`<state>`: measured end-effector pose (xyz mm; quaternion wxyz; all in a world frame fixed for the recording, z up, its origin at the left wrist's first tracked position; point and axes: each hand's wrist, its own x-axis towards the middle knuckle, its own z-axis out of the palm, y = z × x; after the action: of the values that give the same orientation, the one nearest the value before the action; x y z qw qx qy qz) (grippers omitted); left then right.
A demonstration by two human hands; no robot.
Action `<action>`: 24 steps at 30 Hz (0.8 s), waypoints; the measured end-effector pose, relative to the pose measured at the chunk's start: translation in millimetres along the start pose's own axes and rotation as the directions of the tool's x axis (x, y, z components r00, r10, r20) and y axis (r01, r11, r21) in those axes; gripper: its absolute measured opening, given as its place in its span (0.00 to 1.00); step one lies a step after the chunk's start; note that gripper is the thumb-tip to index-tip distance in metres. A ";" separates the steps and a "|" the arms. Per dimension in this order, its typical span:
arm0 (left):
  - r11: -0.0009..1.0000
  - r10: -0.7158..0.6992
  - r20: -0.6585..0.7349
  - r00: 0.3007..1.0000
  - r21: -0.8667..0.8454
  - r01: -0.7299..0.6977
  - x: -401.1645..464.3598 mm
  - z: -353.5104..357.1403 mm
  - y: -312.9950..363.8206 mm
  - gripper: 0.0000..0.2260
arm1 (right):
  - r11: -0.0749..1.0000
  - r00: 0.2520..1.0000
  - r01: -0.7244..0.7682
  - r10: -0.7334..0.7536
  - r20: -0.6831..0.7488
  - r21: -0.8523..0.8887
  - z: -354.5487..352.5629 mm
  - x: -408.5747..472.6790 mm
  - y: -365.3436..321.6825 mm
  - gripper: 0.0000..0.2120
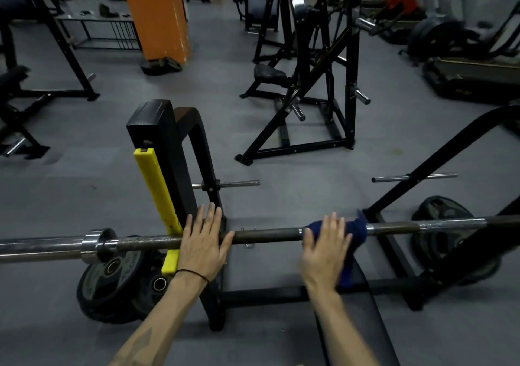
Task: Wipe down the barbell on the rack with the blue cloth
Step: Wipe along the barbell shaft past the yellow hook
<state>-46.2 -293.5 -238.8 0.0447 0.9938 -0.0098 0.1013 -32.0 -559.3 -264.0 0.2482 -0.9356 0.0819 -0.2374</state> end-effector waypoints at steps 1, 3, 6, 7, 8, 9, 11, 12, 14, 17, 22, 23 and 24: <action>1.000 0.002 0.009 1.000 0.000 -0.002 1.0 -1.1 2.1 0.31 | 0.997 1.000 -0.001 0.000 0.021 0.076 10.5 -11.9 -31.4 0.36; 0.999 0.049 0.011 0.999 0.019 -0.049 1.8 0.8 2.9 0.30 | 0.956 0.940 0.270 -0.287 0.182 0.110 19.7 -38.5 -68.9 0.35; 0.994 0.104 -0.022 0.994 0.020 -0.104 3.0 2.0 -1.8 0.27 | 0.795 0.764 0.606 -0.589 0.264 0.019 6.0 -16.7 -24.0 0.33; 0.993 0.117 -0.052 0.992 0.019 -0.116 3.0 2.1 -1.4 0.28 | 0.802 0.783 0.596 -0.576 0.233 -0.021 0.1 -4.8 0.9 0.32; 0.991 0.133 -0.102 0.986 0.028 -0.131 2.6 4.7 -0.2 0.28 | 0.858 0.852 0.510 -0.495 0.172 -0.057 -6.6 4.2 22.1 0.32; 0.990 0.141 -0.140 0.980 0.036 -0.137 1.4 6.2 2.4 0.27 | 0.932 0.932 0.356 -0.349 0.094 -0.068 -12.5 8.5 34.9 0.32; 0.987 0.153 -0.182 0.971 0.069 -0.142 3.2 6.6 8.0 0.22 | 0.999 0.999 0.046 -0.046 -0.010 -0.001 -5.3 3.0 16.3 0.33; 0.987 0.154 -0.188 0.970 0.085 -0.140 5.2 6.7 10.2 0.19 | 0.996 0.999 -0.043 0.045 -0.017 0.077 5.5 -4.4 -9.6 0.34; 0.986 0.146 -0.183 0.972 0.102 -0.129 11.6 5.1 11.5 0.16 | 0.982 0.991 0.098 -0.111 0.077 0.162 18.8 -25.5 -58.8 0.35; 0.977 0.184 0.005 0.983 0.108 -0.183 22.2 -0.3 5.9 0.16 | 0.826 0.785 0.556 -0.558 0.270 0.091 13.8 -25.8 -41.1 0.33; 0.947 0.113 0.379 0.918 0.239 -0.215 48.8 -19.2 11.2 0.16 | 0.971 0.974 0.226 -0.224 0.030 -0.073 -18.9 26.6 51.5 0.32; 0.965 0.059 0.449 0.892 0.204 -0.166 57.6 -20.1 12.6 0.15 | 0.996 0.997 0.083 -0.083 -0.003 -0.027 -14.1 23.8 36.2 0.33; 0.982 0.014 0.507 0.862 0.157 -0.108 63.8 -22.7 15.0 0.14 | 0.999 1.000 -0.021 0.021 0.007 0.037 -5.1 15.3 10.4 0.33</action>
<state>11.3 -307.1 -202.4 -0.0527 0.9848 -0.0434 -0.1596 -21.5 -574.6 -259.2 0.2682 -0.9307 0.0864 -0.2332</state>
